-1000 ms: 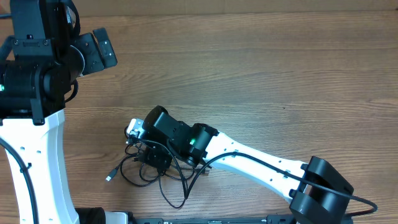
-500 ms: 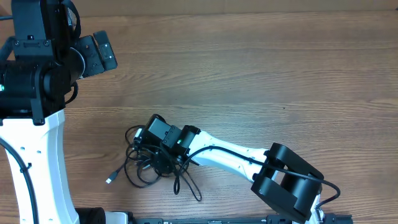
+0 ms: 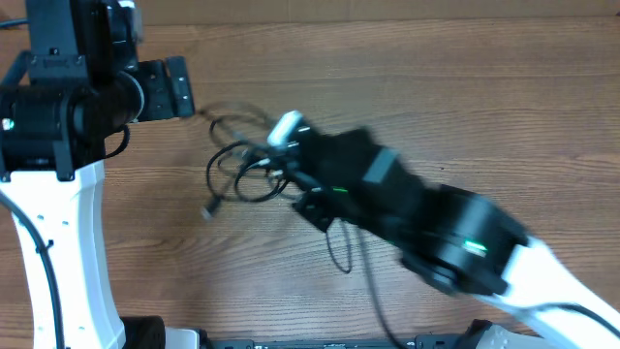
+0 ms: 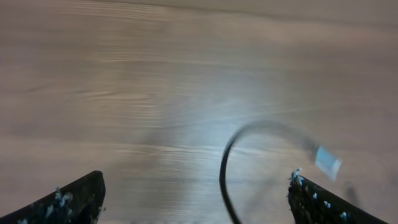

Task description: Untangle cables

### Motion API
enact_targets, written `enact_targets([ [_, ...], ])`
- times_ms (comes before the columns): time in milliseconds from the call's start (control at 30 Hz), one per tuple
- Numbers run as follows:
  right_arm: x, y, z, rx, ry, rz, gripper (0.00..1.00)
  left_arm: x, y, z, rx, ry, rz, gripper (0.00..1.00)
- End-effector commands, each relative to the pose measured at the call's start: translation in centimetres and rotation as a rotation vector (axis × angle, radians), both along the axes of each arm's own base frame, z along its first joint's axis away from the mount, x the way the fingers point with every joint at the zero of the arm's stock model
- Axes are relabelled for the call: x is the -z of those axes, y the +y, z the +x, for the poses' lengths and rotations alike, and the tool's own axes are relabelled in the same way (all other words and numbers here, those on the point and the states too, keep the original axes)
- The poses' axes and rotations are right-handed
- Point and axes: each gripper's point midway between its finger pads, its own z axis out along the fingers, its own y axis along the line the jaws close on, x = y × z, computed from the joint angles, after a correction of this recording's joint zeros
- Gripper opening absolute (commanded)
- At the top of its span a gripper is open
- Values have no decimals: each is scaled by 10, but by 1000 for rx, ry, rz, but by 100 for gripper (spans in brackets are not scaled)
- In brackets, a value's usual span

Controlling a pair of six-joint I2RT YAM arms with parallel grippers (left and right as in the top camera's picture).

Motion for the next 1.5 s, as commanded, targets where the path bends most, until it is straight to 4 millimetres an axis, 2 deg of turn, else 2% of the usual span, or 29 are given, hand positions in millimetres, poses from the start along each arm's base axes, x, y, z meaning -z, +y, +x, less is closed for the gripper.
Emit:
enact_targets([
  [0, -50, -46, -1, 105, -58, 135, 4, 3, -66, -1, 483, -16, -136, 95],
  [100, -56, -70, -8, 129, -55, 150, 4, -12, -121, -25, 868, -93, -355, 98],
  [167, -52, -80, -10, 145, -43, 132, 4, -22, -138, -34, 985, -132, -464, 99],
  [200, -50, -82, -10, 150, -36, 122, 4, -24, -144, -35, 1014, -137, -510, 99],
  [333, -45, -84, -10, 154, -24, 107, 4, -11, -157, -30, 1040, -82, -552, 100],
  [500, -44, -84, -10, 154, -22, 104, 4, -5, -191, -35, 1143, -69, -551, 100],
  [533, -44, -84, -11, 154, -19, 101, 4, -4, -198, -35, 1167, -79, -540, 97],
  [567, -43, -84, -11, 154, -18, 98, 4, -4, -201, -35, 1177, -86, -533, 82],
  [600, -41, -85, -11, 154, -14, 93, 4, -4, -205, -34, 1191, -97, -524, 41],
  [633, -40, -85, -12, 154, -10, 88, 4, -3, -207, -33, 1195, -104, -510, 4],
  [667, -38, -86, -12, 155, -5, 81, 4, -1, -207, -30, 1184, -100, -495, 4],
  [733, -34, -90, -12, 171, 0, 61, 4, 10, -191, -13, 1044, -41, -426, 4],
  [833, -33, -99, -5, 226, -21, 38, 4, 19, -134, 13, 710, 28, -300, 4],
  [900, -34, -108, 4, 264, -31, 33, 4, 15, -96, 15, 550, 32, -244, 4],
  [967, -33, -122, 19, 332, -31, 28, 4, 6, -61, 8, 434, 18, -202, 4],
  [1067, -19, -170, 66, 522, 13, 16, 4, -12, 2, -13, 213, -21, -189, 4],
  [1100, -14, -183, 77, 563, 33, 20, 4, -16, 16, -18, 166, -30, -190, 4],
  [1167, 1, -220, 103, 659, 96, 38, 4, -22, 54, -33, 25, -47, -196, 4],
  [1200, 11, -243, 116, 713, 141, 54, 4, -26, 80, -44, -71, -66, -195, 4],
  [1267, 23, -269, 128, 769, 188, 73, 4, -31, 102, -55, -165, -88, -201, 4],
  [1300, 30, -288, 134, 820, 218, 92, 4, -34, 111, -59, -202, -101, -207, 4],
  [1367, 38, -302, 140, 834, 258, 127, 4, -41, 115, -64, -214, -138, -252, 4],
  [1467, 41, -310, 148, 856, 254, 126, 4, -45, 117, -65, -219, -155, -232, 4],
])
